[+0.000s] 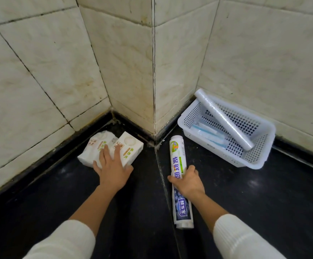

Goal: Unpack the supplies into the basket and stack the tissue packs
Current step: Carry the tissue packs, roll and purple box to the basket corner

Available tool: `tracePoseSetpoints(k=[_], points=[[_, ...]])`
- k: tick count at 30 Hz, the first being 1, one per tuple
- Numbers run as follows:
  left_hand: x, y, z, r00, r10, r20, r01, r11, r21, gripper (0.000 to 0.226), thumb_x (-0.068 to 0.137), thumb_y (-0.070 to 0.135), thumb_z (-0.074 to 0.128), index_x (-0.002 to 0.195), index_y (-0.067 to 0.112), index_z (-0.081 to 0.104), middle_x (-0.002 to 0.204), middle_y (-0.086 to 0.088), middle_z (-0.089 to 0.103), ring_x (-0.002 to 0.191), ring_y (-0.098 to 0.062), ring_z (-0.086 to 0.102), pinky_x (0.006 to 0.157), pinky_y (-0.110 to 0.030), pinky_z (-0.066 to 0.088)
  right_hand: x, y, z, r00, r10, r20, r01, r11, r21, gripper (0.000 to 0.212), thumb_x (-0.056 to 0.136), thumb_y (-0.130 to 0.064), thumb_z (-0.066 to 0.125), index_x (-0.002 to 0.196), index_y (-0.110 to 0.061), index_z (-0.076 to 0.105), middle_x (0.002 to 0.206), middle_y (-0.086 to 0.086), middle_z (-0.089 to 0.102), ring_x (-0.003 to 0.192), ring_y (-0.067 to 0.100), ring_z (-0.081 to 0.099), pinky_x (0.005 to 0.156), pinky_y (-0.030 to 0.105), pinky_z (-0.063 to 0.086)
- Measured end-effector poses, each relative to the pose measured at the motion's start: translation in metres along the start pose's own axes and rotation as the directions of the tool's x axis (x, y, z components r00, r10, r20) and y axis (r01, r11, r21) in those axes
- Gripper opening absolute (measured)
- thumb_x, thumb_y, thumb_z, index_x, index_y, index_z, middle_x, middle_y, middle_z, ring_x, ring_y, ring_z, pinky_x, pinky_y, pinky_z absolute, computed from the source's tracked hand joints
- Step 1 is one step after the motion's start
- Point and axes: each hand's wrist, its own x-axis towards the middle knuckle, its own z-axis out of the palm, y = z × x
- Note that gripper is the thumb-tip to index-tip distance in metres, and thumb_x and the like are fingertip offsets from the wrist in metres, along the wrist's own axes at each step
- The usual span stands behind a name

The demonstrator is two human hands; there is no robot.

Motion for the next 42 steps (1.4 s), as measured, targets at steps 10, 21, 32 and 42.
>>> tracePoseSetpoints(k=[10,21,32,42], points=[[-0.092,0.133,0.023,0.955,0.295,-0.014,-0.29,0.928,-0.232,0.063,0.088,0.035,0.055,0.145,0.019,0.031,0.159,-0.011,0.014,0.147,-0.026,0.005,0.116,-0.049,0.009,-0.05,0.067,-0.057,0.989,-0.01,-0.147,0.035,0.986,0.165,0.071,0.084,-0.043,0.065,0.138,-0.008,0.035,0.141,0.012,0.043,0.123,0.026,0.051,0.098,0.037,0.046],[-0.267,0.298,0.111,0.598,0.748,0.289,-0.716,0.66,-0.227,0.052,0.097,0.035,0.043,0.145,0.018,0.031,0.158,-0.009,0.018,0.146,-0.024,0.011,0.117,-0.038,0.019,-0.157,0.292,-0.18,0.904,0.262,-0.337,-0.224,0.963,0.148,0.061,0.086,-0.039,0.061,0.134,-0.01,0.038,0.134,0.009,0.044,0.121,0.027,0.051,0.094,0.033,0.043],[-0.513,0.482,0.194,0.474,0.797,0.374,-0.736,0.592,-0.329,0.049,0.097,0.032,0.042,0.143,0.015,0.035,0.156,-0.011,0.023,0.145,-0.023,0.015,0.113,-0.039,0.028,-0.275,0.563,-0.299,0.824,0.386,-0.415,-0.339,0.922,0.185,0.058,0.087,-0.04,0.059,0.134,-0.012,0.04,0.131,0.006,0.044,0.121,0.026,0.049,0.096,0.035,0.043],[-0.645,0.542,0.257,0.375,0.776,0.507,-0.823,0.53,-0.204,0.069,0.099,0.045,0.035,0.153,0.015,0.004,0.162,-0.014,-0.003,0.149,-0.03,-0.001,0.12,-0.041,0.012,-0.367,0.731,-0.397,0.653,0.432,-0.623,-0.548,0.836,0.005,0.053,0.085,-0.041,0.058,0.127,-0.01,0.046,0.127,0.01,0.049,0.119,0.03,0.042,0.096,0.043,0.04]])
